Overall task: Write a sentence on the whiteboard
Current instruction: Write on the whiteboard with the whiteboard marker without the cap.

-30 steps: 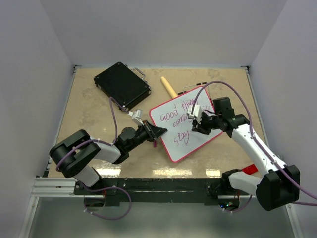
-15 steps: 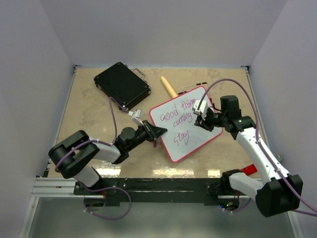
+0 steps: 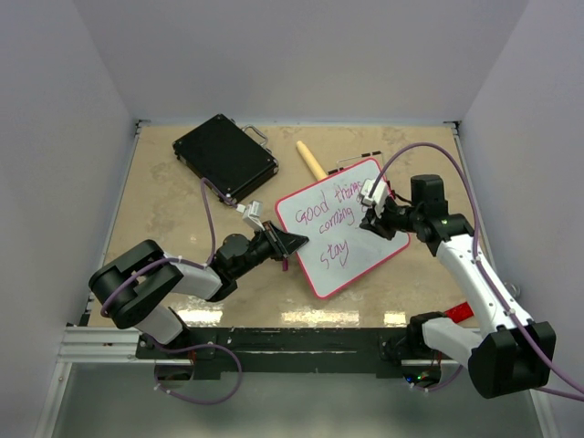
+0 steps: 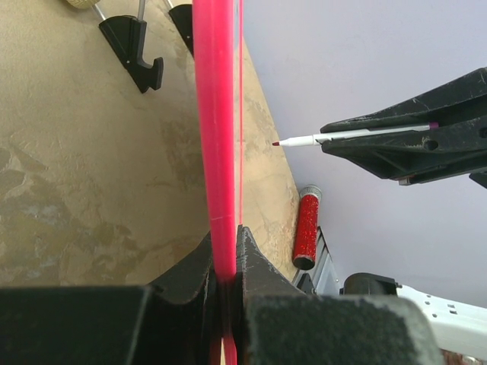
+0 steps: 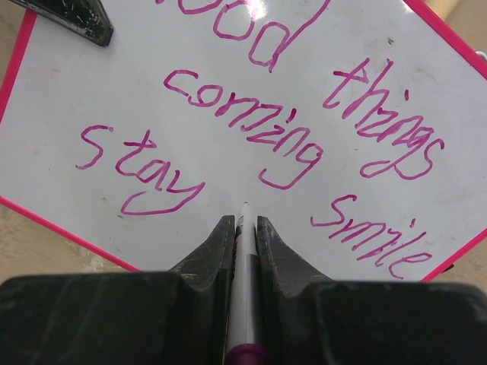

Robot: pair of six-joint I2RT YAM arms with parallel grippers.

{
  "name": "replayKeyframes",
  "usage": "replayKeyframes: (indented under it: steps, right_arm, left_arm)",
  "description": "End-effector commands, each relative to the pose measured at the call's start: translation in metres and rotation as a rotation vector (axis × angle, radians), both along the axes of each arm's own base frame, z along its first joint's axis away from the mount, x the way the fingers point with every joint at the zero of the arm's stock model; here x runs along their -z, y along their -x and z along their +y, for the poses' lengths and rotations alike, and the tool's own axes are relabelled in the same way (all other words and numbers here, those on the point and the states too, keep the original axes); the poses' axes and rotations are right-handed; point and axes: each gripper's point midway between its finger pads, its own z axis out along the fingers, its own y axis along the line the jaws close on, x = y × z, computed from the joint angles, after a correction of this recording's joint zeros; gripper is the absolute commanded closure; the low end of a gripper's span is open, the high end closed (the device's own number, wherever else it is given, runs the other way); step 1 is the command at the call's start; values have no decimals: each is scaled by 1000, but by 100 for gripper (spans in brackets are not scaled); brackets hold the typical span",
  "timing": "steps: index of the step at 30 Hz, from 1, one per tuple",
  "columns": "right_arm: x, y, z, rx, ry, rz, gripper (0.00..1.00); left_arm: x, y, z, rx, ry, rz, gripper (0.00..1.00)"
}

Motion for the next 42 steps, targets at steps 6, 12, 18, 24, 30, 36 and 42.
replayKeyframes:
  steps: [6, 12, 18, 24, 30, 36, 42]
  right_arm:
    - [-3, 4, 6, -38, -33, -10, 100]
    - [0, 5, 5, -35, -29, -3, 100]
    - [2, 5, 4, -33, -27, 7, 100]
    - [3, 5, 4, -36, -29, 10, 100]
    - [2, 6, 5, -43, -34, 9, 100]
    - [1, 9, 6, -57, -39, 5, 100]
    - [-1, 7, 4, -50, -41, -1, 100]
  left_arm:
    - [-38, 4, -3, 38, 77, -144, 100]
    - [-37, 5, -4, 44, 77, -148, 100]
    - [-37, 7, -5, 54, 77, -151, 100]
    - [-37, 7, -5, 60, 77, -151, 100]
    - [-36, 8, -5, 62, 68, -155, 100]
    - [-36, 8, -5, 62, 62, -158, 100]
    - [-36, 8, -5, 63, 58, -160, 100]
